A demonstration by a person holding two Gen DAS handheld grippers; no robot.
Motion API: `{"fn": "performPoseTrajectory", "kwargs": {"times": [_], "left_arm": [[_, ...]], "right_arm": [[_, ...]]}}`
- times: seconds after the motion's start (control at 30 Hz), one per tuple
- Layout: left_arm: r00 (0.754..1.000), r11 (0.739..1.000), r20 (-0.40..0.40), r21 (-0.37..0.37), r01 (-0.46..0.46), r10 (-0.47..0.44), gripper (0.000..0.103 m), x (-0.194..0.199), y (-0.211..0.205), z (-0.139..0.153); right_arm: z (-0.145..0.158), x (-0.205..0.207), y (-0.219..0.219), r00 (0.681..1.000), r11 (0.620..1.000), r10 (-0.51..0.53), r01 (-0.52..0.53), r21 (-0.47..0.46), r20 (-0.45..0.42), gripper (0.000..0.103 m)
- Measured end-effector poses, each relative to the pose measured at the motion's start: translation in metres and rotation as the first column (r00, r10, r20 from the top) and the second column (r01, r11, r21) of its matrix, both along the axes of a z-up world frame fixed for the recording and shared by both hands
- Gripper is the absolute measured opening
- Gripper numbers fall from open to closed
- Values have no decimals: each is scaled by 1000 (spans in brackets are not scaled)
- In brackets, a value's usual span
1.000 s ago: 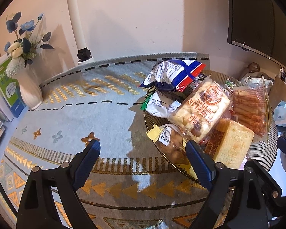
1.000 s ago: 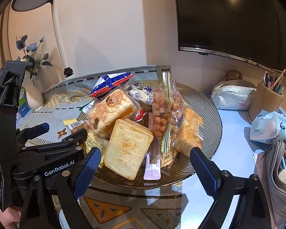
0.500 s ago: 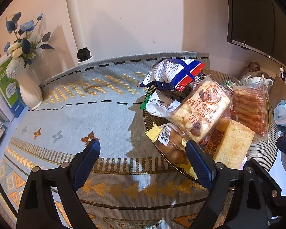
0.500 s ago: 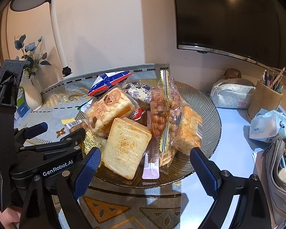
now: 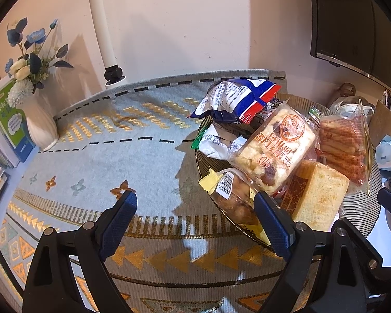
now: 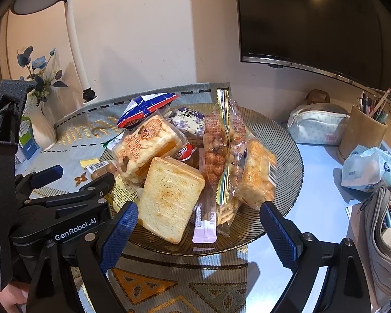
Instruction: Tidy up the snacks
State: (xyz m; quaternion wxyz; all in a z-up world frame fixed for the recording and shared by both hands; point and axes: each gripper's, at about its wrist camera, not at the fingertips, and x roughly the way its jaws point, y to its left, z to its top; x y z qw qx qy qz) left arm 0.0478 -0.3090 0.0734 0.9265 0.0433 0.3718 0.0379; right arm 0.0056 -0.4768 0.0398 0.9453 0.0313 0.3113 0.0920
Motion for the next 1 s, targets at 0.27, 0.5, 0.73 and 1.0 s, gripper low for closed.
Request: {"fn": "performPoseTrajectory", "kwargs": {"times": [0.27, 0.5, 0.73, 1.0], "left_arm": [[1000, 1000, 5, -13, -7, 7, 91, 0, 3, 0], [998, 999, 50, -30, -21, 23, 92, -5, 8, 9], [998, 999, 54, -32, -25, 27, 98, -4, 9, 11], [998, 999, 54, -38, -17, 19, 100, -4, 7, 11]], "right_arm": [[0, 0, 1, 1000, 1000, 1, -1, -3, -1, 93], [0, 0, 5, 1000, 1000, 8, -8, -12, -1, 93], [3, -3, 9, 1000, 1000, 10, -10, -19, 4, 93], [4, -4, 9, 1000, 1000, 3, -3, -19, 3, 93]]}}
